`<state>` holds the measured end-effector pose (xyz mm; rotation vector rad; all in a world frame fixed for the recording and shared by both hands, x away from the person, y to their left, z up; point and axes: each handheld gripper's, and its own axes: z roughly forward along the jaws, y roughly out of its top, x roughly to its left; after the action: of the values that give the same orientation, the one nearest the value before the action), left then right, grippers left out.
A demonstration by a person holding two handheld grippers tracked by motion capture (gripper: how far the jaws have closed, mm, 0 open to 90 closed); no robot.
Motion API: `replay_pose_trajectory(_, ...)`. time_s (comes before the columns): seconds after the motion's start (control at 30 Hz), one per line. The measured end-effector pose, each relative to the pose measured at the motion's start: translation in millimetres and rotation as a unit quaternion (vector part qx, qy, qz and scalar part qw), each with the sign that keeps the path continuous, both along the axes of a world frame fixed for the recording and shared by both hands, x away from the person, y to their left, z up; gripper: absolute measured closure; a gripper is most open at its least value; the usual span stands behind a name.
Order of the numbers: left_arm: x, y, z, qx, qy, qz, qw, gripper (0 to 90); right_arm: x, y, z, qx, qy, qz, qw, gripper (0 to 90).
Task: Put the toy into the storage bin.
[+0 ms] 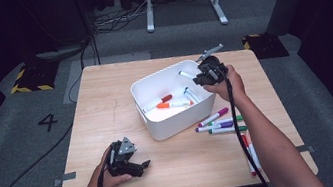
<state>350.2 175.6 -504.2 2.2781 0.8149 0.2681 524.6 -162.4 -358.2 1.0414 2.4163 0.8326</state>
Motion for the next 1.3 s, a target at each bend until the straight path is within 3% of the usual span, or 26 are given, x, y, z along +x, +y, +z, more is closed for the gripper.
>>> replay_pose_trajectory(0.37, 0.0, 0.0, 0.0, 0.000, 0.000, 0.000, 1.0000, 12.4, 1.7, 7.4, -9.7, -0.019, 0.034, 0.016, 0.9991, 74.6)
replay_pose_trajectory(0.77, 0.0, 0.0, 0.0, 0.000, 0.000, 0.000, 1.0000, 12.4, 1.2, 3.1, -14.2, -0.021, 0.039, 0.023, 0.9988, 74.5)
replay_pose_trajectory(0.8, 0.0, 0.0, 0.0, 0.000, 0.000, 0.000, 1.0000, 12.4, 0.2, 3.5, -13.7, -0.013, 0.043, 0.018, 0.9988, 74.5)
replay_pose_trajectory(1.1, 0.0, -0.1, -0.2, -0.001, -0.001, 0.000, 1.0000, 12.4, -2.2, 4.7, -10.6, -0.010, 0.044, 0.035, 0.9984, 74.4)
replay_pose_trajectory(1.3, 0.0, 0.0, 0.0, 0.000, 0.000, 0.000, 1.0000, 12.4, -4.0, 12.4, -12.2, -0.021, 0.048, 0.038, 0.9979, 72.1)
